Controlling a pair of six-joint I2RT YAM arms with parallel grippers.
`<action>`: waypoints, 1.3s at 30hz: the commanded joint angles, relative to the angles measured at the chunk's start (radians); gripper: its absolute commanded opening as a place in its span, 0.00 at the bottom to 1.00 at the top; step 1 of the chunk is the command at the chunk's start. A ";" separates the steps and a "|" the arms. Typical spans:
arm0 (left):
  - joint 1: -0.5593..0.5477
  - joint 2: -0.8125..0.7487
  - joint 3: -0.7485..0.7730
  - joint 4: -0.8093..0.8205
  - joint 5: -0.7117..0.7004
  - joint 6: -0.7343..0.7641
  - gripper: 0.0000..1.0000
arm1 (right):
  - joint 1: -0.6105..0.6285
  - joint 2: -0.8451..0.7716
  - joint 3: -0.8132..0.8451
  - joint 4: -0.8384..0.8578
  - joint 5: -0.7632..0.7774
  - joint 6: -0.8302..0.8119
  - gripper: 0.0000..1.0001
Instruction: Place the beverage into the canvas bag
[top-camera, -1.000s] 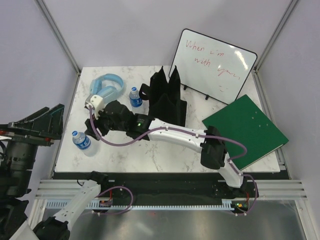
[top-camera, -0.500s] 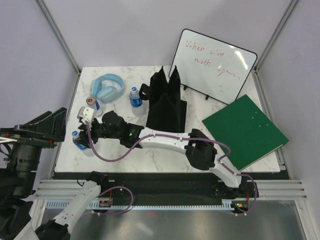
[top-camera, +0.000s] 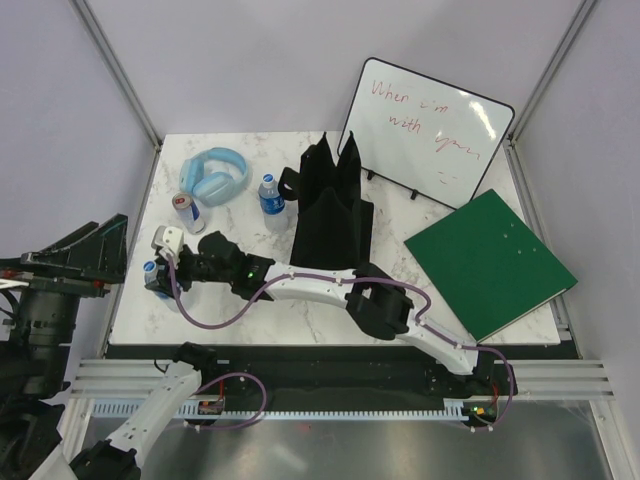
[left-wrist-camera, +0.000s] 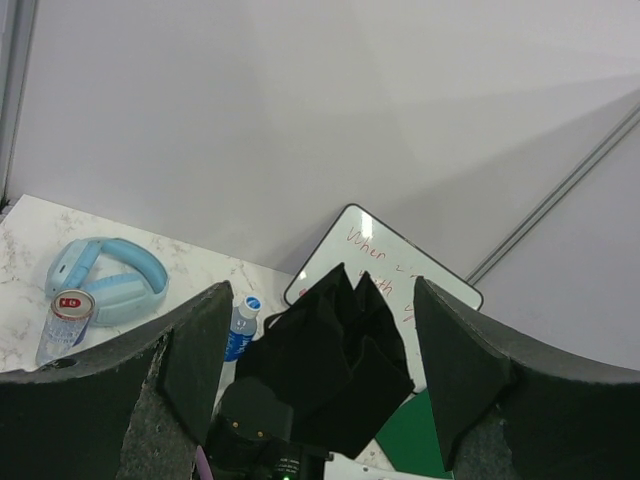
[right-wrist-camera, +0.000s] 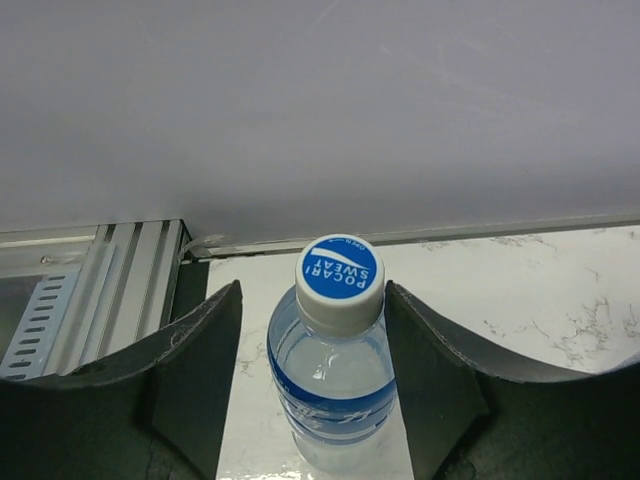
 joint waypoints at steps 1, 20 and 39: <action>0.000 0.007 -0.005 0.031 -0.003 -0.008 0.80 | 0.003 0.030 0.066 0.068 -0.010 0.000 0.66; -0.005 0.043 -0.051 0.038 -0.026 0.023 0.80 | 0.002 -0.222 -0.187 0.060 0.088 -0.082 0.00; -0.003 0.230 -0.291 0.109 0.122 -0.006 0.80 | 0.002 -1.080 -1.063 -0.009 0.454 -0.112 0.00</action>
